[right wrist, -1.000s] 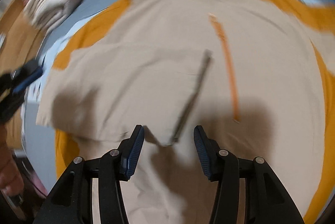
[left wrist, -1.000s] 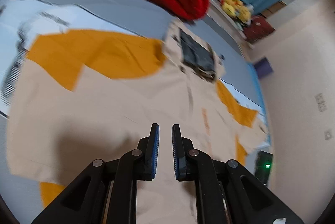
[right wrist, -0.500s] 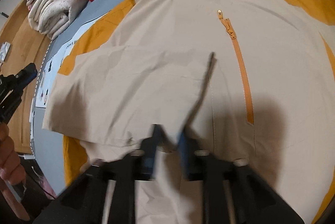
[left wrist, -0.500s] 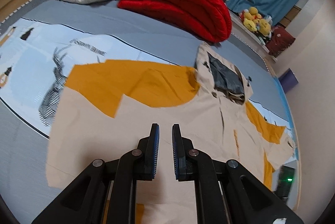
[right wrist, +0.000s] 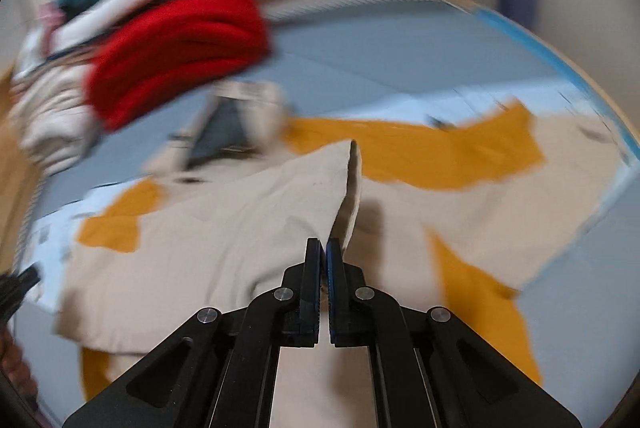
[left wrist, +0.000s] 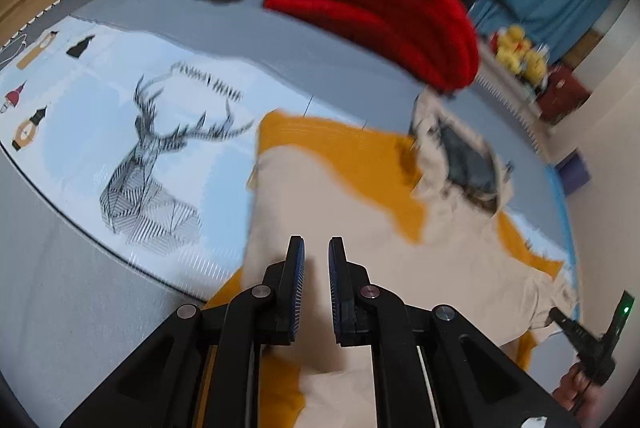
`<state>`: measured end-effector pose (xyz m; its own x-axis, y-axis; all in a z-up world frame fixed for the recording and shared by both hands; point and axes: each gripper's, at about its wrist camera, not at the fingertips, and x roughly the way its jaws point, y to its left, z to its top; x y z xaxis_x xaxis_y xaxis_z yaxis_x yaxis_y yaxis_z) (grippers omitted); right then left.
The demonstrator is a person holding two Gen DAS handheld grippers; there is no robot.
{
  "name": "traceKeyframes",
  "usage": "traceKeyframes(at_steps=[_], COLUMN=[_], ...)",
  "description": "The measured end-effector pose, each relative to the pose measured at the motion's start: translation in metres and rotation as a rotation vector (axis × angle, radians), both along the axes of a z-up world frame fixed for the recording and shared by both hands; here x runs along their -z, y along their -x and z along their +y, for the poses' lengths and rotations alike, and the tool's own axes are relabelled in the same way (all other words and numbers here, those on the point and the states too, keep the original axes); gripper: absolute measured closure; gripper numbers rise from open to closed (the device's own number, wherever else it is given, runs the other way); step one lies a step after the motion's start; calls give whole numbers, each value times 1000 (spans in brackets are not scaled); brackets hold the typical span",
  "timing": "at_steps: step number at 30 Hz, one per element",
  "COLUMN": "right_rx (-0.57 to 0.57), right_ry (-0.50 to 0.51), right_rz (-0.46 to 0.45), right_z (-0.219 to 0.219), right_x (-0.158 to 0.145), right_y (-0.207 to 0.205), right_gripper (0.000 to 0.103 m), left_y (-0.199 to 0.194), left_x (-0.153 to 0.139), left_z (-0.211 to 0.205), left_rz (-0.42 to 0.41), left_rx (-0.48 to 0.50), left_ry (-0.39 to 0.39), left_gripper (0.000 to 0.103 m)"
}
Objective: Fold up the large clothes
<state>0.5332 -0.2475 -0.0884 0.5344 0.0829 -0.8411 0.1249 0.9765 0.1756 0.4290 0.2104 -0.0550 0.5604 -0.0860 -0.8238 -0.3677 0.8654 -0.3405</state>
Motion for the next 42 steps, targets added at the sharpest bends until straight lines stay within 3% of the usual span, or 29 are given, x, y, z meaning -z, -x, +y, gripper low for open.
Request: traceKeyframes(at_steps=[4, 10, 15, 18, 22, 24, 28, 31, 35, 38, 42], right_rx=[15, 55, 106, 157, 110, 76, 46, 53, 137, 185, 164], right_ry=[-6, 36, 30, 3, -74, -128, -170, -170, -59, -65, -114], right_rz=[34, -37, 4, -13, -21, 7, 78, 141, 238, 223, 131], right_z=[-11, -26, -42, -50, -46, -42, -37, -40, -53, -65, -59], right_x=[8, -6, 5, 5, 9, 19, 45, 68, 87, 82, 63], right_y=[-2, -6, -16, -15, -19, -23, -31, -36, -35, -33, -32], right_gripper=[100, 100, 95, 93, 87, 82, 80, 80, 80, 80, 80], left_y=[-6, -6, -7, -6, -5, -5, -7, -8, -7, -10, -12], left_x=[33, 53, 76, 77, 81, 76, 64, 81, 87, 69, 52], left_z=[-8, -14, -23, -25, -34, -36, -44, -39, -35, -42, -47], left_rz=[127, 192, 321, 331, 371, 362, 268, 340, 385, 324, 222], left_rx=[43, 64, 90, 104, 138, 137, 177, 173, 159, 165, 188], left_ry=[33, 54, -24, -53, -125, -141, -87, -71, -74, -86, -54], left_gripper=[94, 91, 87, 87, 87, 87, 87, 87, 87, 87, 87])
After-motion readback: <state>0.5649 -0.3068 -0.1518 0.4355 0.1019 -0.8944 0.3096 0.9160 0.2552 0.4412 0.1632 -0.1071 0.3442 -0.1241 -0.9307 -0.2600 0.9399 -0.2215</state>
